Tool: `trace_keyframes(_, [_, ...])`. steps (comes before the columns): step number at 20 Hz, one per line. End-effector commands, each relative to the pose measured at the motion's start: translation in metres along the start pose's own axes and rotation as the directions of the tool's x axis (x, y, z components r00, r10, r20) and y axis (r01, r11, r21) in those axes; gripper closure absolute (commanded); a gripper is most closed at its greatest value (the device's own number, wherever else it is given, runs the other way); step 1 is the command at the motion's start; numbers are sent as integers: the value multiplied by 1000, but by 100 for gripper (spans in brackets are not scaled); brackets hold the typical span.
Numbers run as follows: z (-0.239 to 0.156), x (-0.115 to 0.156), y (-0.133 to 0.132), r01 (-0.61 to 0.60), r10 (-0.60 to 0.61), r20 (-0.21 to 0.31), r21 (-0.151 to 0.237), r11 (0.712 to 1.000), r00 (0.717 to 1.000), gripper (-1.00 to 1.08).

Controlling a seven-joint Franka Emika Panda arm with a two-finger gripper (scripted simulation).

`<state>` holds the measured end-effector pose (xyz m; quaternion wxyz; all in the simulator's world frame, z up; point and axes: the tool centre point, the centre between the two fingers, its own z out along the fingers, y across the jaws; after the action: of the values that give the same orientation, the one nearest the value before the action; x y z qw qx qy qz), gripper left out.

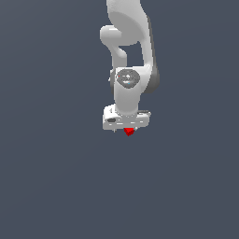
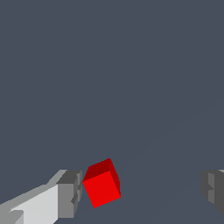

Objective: Pick up the red cube and move it to a goal position.

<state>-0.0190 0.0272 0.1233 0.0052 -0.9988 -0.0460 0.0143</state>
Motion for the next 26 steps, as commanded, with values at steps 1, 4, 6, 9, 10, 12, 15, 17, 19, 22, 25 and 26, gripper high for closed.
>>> trace_keyframes(1, [11,-6,-5,42,-42,-2,-1,999,999,-92])
trace_keyframes(4, [27,-15,-12,106,-106,-6,-4,994,994,-92])
trace_keyframes(6, [40,-22,-18,157,-157,-9,-6,988,988,-92])
trace_keyframes(9, [60,-34,-25,232,-233,-14,-9,973,972,-92])
trace_keyframes(10, [66,-37,-26,254,-255,-15,-10,967,967,-92])
trace_keyframes(12, [77,-44,-29,293,-293,-17,-13,956,956,-92])
trace_keyframes(15, [90,-51,-32,340,-340,-20,-16,940,940,-92])
trace_keyframes(17, [97,-55,-34,363,-363,-21,-18,932,931,-92])
trace_keyframes(19, [102,-58,-35,381,-381,-22,-19,925,924,-92])
trace_keyframes(22, [107,-61,-35,397,-397,-22,-20,918,918,-92])
trace_keyframes(25, [108,-61,-35,400,-400,-22,-21,916,916,-92])
trace_keyframes(26, [108,-61,-35,398,-398,-22,-22,917,917,-92])
